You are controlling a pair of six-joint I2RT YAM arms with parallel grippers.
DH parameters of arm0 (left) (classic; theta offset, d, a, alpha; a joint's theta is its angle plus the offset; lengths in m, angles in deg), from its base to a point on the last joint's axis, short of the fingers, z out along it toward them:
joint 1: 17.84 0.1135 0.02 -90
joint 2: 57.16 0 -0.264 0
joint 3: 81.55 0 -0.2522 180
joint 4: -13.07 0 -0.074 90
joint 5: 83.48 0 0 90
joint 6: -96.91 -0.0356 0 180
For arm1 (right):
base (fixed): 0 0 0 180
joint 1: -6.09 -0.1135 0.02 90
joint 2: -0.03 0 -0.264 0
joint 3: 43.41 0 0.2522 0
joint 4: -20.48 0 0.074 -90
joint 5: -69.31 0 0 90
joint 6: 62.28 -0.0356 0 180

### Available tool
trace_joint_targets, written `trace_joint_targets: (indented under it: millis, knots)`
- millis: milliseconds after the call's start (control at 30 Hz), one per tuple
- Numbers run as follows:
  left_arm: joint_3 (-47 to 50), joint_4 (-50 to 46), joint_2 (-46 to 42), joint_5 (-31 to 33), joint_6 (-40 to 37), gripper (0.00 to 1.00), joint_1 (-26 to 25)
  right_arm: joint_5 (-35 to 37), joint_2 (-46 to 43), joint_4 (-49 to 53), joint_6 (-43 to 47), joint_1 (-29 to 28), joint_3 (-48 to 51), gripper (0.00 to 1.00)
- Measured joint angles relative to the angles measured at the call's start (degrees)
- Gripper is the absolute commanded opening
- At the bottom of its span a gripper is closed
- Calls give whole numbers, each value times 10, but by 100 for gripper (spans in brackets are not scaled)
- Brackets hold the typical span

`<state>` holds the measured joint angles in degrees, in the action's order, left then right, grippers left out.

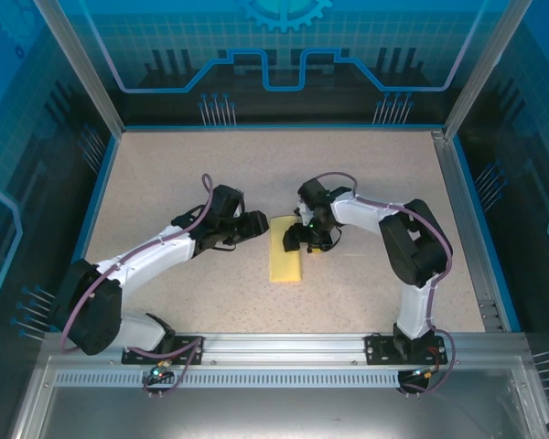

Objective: Fold a paper plane with a square sheet of paper (pick it up from the middle)
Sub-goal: Fold the square sheet of paper in half at the center of the table.

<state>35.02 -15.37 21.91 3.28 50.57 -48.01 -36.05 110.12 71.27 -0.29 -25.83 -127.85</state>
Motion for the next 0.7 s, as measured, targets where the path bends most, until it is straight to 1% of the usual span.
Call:
trace_joint_targets:
  millis: [233,400,533,700]
  knots:
    - [0,0,0,0,0,62,0,4,13,20,-4,-3,-19,77]
    - [0,0,0,0,0,54,0,3,18,25,-13,-3,-26,80]
    - [4,4,1,0,5,47,0,4,28,40,-18,-4,-40,79]
    - [7,7,5,0,11,44,0,11,33,50,-19,-7,-49,80]
